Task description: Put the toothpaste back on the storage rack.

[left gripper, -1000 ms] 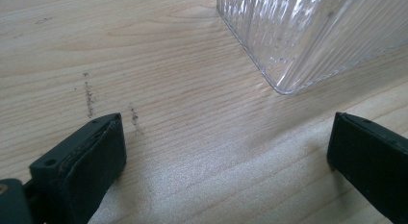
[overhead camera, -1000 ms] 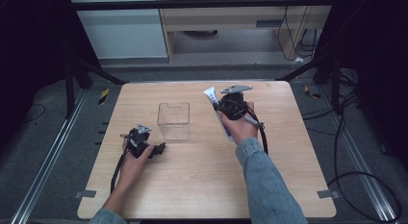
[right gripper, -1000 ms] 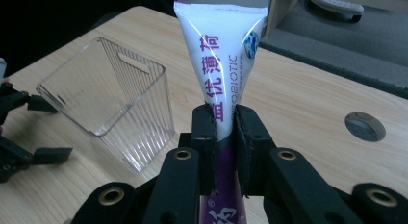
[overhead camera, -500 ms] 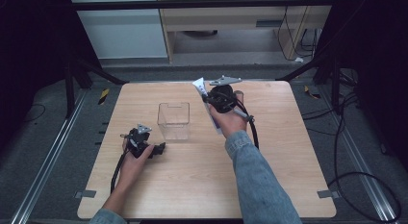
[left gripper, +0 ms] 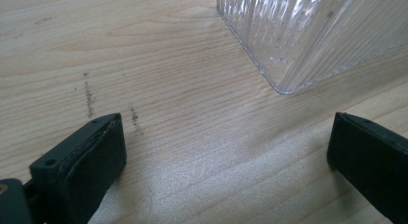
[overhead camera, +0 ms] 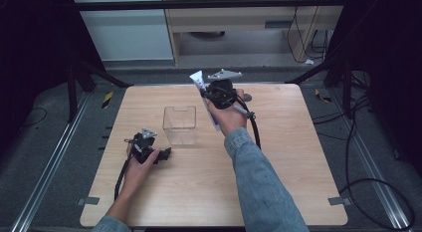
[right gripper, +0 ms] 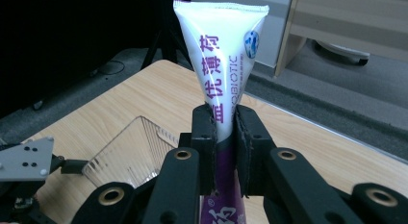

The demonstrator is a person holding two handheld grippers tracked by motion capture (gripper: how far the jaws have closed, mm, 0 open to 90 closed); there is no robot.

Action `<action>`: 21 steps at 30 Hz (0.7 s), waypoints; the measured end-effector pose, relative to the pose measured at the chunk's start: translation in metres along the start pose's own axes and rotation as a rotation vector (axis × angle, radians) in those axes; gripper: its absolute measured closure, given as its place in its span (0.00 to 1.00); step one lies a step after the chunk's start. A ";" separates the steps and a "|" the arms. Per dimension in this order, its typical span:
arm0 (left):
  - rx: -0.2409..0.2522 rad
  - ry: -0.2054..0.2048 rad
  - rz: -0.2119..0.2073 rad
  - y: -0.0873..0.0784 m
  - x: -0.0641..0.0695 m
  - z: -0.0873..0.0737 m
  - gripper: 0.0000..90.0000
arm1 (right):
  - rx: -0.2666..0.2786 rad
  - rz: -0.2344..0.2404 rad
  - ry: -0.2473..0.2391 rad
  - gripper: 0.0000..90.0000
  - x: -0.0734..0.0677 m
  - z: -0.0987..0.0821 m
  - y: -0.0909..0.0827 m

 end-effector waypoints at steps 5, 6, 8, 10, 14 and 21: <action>0.000 0.000 0.000 0.000 0.000 0.000 0.00 | 0.025 0.004 -0.018 0.89 -0.010 0.014 0.003; 0.000 0.000 0.000 0.000 0.000 0.000 0.00 | 0.025 0.004 -0.018 0.89 -0.010 0.014 0.003; 0.000 0.000 0.000 0.000 0.000 0.000 0.00 | 0.041 0.005 -0.026 0.89 -0.014 0.022 0.006; 0.000 0.000 0.000 0.000 0.000 0.000 0.00 | 0.041 0.006 -0.030 0.89 -0.016 0.025 0.008; 0.000 0.000 0.000 0.000 0.000 0.000 0.00 | 0.051 0.005 -0.030 0.89 -0.019 0.030 0.013; -0.002 0.002 0.000 0.000 0.000 0.000 0.00 | 0.085 0.012 -0.039 0.89 -0.028 0.045 0.021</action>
Point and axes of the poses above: each handheld gripper's, and its own axes: y roughly forward along the jaws, z roughly out of its top, x roughly to its right, the point moved 8 cm from there along y, roughly forward along the jaws, and after that the axes turned 8 degrees about y, right-handed, at the moved point
